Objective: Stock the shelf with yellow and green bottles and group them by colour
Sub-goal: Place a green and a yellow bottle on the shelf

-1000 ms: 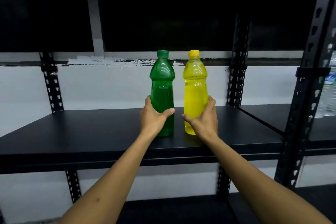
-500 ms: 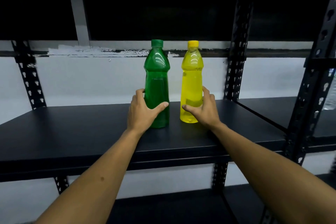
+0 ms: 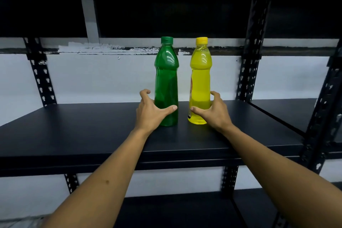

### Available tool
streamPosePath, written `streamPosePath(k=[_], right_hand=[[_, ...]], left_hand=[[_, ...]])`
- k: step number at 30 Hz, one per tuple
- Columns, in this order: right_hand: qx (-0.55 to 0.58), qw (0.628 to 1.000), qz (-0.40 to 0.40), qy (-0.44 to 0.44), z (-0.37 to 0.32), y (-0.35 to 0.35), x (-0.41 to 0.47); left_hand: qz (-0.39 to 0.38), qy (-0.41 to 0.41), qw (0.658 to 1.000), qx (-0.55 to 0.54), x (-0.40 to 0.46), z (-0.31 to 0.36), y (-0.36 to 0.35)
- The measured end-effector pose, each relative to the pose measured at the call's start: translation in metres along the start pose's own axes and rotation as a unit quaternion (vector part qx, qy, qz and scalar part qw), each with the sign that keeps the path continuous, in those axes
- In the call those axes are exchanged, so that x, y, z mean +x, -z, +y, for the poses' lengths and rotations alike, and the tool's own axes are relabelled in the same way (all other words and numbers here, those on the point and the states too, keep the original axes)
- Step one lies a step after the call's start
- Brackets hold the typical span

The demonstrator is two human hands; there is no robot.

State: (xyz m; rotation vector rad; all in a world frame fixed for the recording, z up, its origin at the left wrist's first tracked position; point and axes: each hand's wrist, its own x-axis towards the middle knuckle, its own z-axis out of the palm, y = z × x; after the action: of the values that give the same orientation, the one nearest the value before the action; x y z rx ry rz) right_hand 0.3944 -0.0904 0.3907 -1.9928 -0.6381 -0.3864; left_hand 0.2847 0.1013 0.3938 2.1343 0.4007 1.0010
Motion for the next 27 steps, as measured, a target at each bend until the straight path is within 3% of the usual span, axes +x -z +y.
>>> streamPosePath(k=[5,7,12,19,22,24,27], right_hand=[[0.042,0.999,-0.029,0.01,0.001,0.004,-0.003],[0.033,0.998,-0.042,0.035,-0.001,0.003,-0.004],[-0.051,0.996,-0.034,0.057,0.001,-0.001,-0.005],[0.037,0.998,-0.05,0.029,-0.003,0.003,-0.008],[0.054,0.996,-0.06,0.023,-0.008,0.004,-0.01],[0.015,0.998,-0.044,0.036,-0.01,0.004,-0.011],[-0.054,0.997,-0.022,0.04,-0.01,0.003,-0.012]], left_hand=[[-0.029,-0.006,0.99,-0.135,-0.003,0.001,0.004],[-0.013,-0.014,0.992,-0.123,-0.005,0.003,0.004],[-0.004,-0.004,1.0,0.024,-0.005,0.0,0.003],[-0.058,0.029,0.991,-0.114,-0.006,0.001,0.01],[0.023,0.027,0.999,-0.019,-0.004,-0.004,0.009],[0.085,0.071,0.994,0.024,-0.003,-0.008,0.012],[0.092,0.069,0.993,0.004,-0.003,-0.006,0.013]])
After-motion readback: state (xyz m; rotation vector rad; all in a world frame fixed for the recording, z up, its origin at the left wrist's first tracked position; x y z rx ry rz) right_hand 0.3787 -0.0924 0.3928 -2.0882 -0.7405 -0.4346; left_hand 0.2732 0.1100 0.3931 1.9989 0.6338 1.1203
